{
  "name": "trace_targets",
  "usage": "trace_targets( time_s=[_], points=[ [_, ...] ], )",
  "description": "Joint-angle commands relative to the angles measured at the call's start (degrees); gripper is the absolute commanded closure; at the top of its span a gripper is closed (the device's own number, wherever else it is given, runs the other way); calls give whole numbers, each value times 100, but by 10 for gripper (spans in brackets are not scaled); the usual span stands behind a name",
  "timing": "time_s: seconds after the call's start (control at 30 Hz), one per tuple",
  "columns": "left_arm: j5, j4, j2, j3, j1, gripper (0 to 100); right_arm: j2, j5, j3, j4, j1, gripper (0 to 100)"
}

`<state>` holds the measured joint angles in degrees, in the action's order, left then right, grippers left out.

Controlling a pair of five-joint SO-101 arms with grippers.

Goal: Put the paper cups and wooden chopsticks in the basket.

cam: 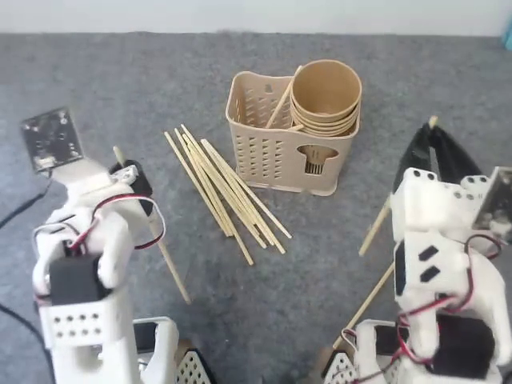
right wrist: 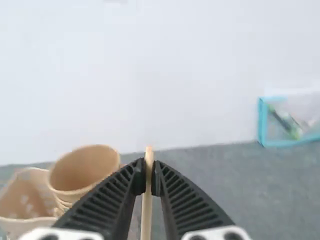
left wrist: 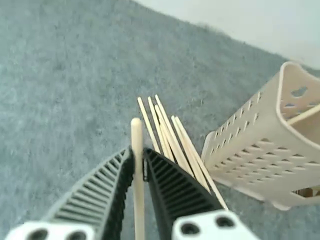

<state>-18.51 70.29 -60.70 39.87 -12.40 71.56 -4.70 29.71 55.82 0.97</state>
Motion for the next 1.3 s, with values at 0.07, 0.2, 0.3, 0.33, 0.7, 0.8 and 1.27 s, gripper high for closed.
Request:
trace_targets(
  time_s=[0.07, 0.2, 0.3, 0.33, 0.7, 0.8, 1.27],
  points=[
    [88, -659, -387, -136, -44, 987, -22, 211, -712, -963, -444, 991],
    [79, -1301, -642, -101, -334, 987, -189, 774, -1037, -1473, -690, 991],
    [79, -1758, -703, -101, -624, 987, -664, 800, -1424, -1754, -734, 991],
    [79, -1908, -703, -101, -703, 987, -875, 774, -1591, -1824, -769, 991],
    [-870, -3200, -756, 901, -1336, 987, -3574, -1046, -3868, -3090, -1341, 991],
    [-1064, -4229, -941, 1481, -1556, 987, -4136, -1064, -4281, -3090, -1578, 991],
    [-1108, -6268, -1574, 1938, -1547, 987, -5508, -1424, -4325, -2870, -1692, 991]
  ],
)
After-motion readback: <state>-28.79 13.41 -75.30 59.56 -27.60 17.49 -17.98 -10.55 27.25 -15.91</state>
